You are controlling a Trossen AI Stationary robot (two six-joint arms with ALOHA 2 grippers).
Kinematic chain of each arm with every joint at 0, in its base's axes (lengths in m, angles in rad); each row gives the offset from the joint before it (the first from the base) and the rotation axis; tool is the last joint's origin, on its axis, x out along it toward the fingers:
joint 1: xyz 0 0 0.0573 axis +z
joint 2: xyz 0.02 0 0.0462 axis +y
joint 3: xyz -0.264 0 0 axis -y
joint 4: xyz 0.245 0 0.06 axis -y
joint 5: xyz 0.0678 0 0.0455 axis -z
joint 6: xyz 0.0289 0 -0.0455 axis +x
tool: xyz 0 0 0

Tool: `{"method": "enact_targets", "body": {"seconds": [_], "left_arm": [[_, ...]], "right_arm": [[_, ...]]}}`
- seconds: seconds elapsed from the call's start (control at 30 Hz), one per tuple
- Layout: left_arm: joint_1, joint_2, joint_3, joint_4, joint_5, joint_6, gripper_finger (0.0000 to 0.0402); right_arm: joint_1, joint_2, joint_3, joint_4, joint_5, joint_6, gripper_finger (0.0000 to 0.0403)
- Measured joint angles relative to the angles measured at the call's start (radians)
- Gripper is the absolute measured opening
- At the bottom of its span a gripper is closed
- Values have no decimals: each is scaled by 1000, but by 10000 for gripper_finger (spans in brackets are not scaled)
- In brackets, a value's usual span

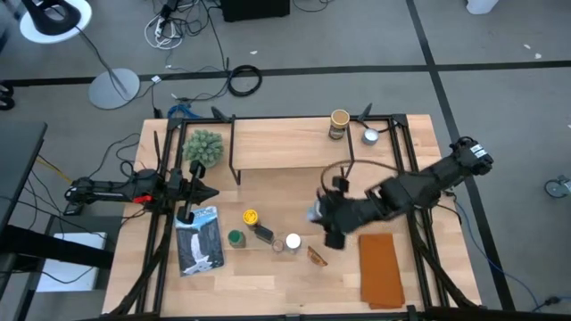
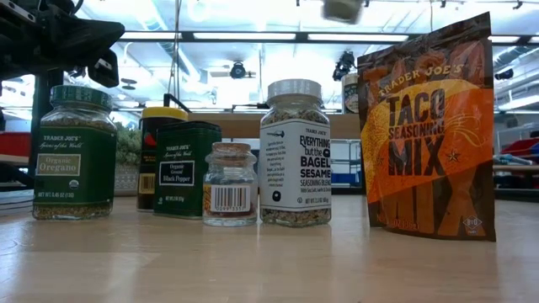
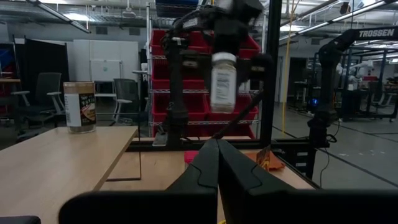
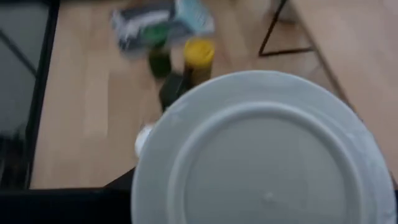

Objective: Shelf spices
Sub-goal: Put the right white seasoning bottle on the shelf

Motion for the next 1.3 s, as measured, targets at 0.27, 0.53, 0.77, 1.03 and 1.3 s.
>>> {"method": "enact_targets", "body": {"seconds": [0.27,0.53,0.77,1.03,1.3], "left_arm": [[0,0,0,0,0,0,6],[0,0,0,-2,0,0,6],[0,0,0,0,0,0,6],[0,0,0,0,0,0,6],[0,0,0,0,0,0,6]], "right_arm": [[-226,11,1,132,-11,48,192],[-403,108,0,202,-44,281,192],[-464,190,0,198,-44,259,192],[-498,207,1,209,-17,173,192],[-537,207,1,207,-29,170,205]]}}
